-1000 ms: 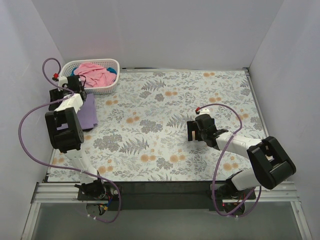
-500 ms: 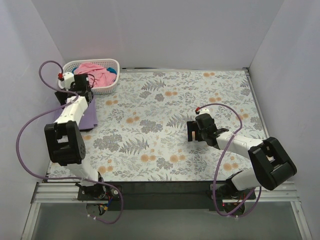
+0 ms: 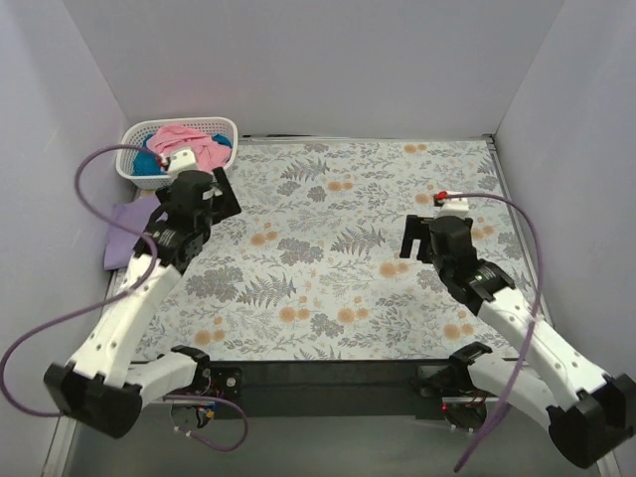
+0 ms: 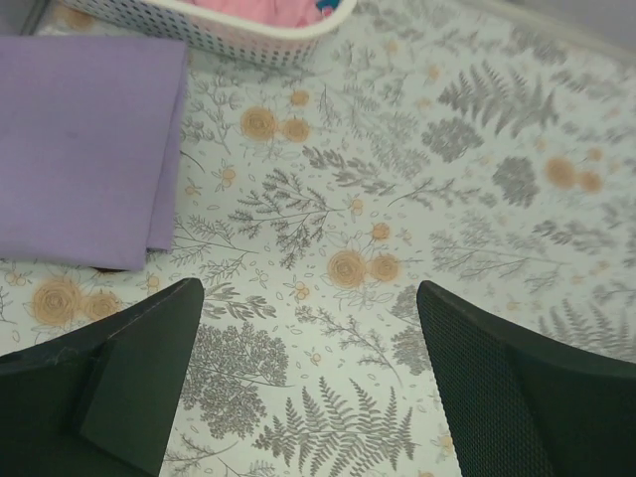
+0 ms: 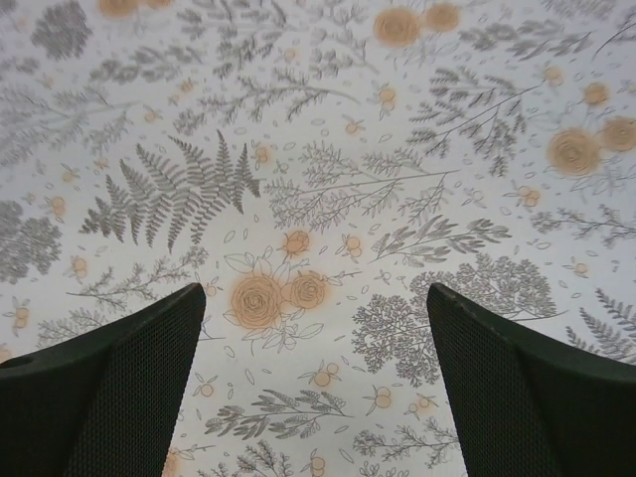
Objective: Fold and stack the t-shirts
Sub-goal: Reset both grippers
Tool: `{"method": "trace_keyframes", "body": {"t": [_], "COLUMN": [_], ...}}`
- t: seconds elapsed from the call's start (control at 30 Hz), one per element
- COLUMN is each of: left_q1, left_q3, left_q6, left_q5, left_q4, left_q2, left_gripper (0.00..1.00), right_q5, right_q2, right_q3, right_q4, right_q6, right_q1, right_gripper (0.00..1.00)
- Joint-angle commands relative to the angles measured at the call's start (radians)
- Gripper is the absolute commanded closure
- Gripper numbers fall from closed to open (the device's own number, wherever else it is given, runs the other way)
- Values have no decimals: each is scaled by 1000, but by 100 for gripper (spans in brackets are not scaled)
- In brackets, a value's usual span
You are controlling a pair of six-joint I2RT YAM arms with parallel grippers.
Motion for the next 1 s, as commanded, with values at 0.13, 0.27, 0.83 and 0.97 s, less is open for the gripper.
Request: {"method": "trace_keyframes", "body": {"t": [0.13,0.27,0.83,0.97], "left_q1": [9,9,7,9], "left_q3": [-6,-71,-266,-272], "left_q6": [-168,-191,-229,-233], "left_q5": [-105,-125,-120,-119], "left_q4": [-223,-238,-197,-191], "left_q2": [-479,-664,-998,-972], "left_gripper": [11,11,10,10], "right_q5": [100,101,137,135], "right_q2": [-446,-679,-940,-930], "right_q3": [25,10,-105,-107], "right_q4": [-128,-131,-154,-154], "right_q6": [-47,-70,-85,-90], "right_q1": [-6,-5,-4,-4], "right_gripper": [2,2,2,2]}}
